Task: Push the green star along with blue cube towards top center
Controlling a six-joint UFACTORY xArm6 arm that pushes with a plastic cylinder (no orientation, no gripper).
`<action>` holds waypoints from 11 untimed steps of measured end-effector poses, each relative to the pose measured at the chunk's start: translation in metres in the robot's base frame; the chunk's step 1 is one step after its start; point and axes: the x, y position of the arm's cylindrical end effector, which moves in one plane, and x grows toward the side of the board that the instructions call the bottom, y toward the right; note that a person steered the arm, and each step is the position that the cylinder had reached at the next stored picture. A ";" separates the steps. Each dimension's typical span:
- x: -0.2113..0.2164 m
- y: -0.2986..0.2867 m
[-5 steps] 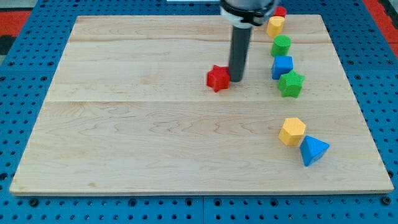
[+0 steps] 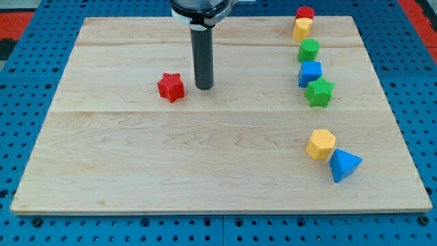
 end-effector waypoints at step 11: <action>0.024 0.229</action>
